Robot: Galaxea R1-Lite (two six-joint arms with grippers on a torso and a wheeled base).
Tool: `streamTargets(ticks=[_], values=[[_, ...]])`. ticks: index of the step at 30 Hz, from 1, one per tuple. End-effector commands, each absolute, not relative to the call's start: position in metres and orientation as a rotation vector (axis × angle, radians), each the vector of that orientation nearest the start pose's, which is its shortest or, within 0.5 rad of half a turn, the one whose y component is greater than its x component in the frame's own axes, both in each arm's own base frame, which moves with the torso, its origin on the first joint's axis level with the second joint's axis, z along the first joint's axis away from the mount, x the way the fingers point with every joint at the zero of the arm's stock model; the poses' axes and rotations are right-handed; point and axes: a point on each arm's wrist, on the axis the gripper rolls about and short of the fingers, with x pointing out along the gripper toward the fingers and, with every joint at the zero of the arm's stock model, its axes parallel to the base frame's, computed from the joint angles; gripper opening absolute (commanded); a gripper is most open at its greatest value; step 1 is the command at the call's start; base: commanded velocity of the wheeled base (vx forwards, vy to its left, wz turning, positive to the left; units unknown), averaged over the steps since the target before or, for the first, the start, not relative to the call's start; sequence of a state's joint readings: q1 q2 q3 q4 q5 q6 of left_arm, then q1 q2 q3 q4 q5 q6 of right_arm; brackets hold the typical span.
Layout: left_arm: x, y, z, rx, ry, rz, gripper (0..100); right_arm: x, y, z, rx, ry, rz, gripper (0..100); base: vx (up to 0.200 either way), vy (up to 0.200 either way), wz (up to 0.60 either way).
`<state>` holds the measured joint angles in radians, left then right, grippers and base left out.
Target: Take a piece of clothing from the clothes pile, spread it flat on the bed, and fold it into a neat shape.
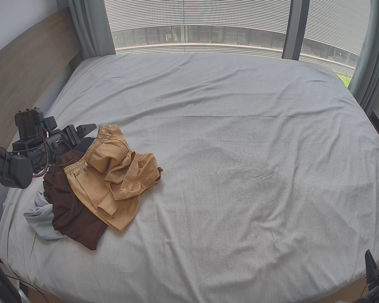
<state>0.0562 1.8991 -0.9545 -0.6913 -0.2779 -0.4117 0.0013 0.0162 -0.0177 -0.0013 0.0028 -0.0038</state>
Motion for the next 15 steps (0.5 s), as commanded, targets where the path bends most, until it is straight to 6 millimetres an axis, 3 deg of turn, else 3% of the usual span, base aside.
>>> streamTargets(ticks=[1, 5, 6, 8, 15], values=[[0.374, 0.020, 0.151, -0.453, 0.332, -0.153, 100, -0.022, 0.000, 0.076, -0.005, 0.009, 0.005, 100, 0.000, 0.000, 0.00], [0.380, 0.025, 0.150, -0.451, 0.332, -0.154, 100, -0.022, 0.000, 0.076, -0.005, 0.009, 0.005, 100, 0.000, 0.000, 0.00], [0.394, 0.031, 0.145, -0.438, 0.323, -0.150, 100, -0.022, 0.000, 0.076, -0.005, 0.009, 0.005, 100, 0.000, 0.000, 0.00], [0.402, 0.036, 0.142, -0.427, 0.318, -0.143, 100, -0.022, 0.000, 0.076, -0.005, 0.009, 0.005, 100, 0.000, 0.000, 0.00], [0.419, 0.037, 0.131, -0.424, 0.322, -0.162, 100, -0.022, 0.000, 0.076, -0.006, 0.009, 0.005, 100, 0.000, 0.000, 0.00]])
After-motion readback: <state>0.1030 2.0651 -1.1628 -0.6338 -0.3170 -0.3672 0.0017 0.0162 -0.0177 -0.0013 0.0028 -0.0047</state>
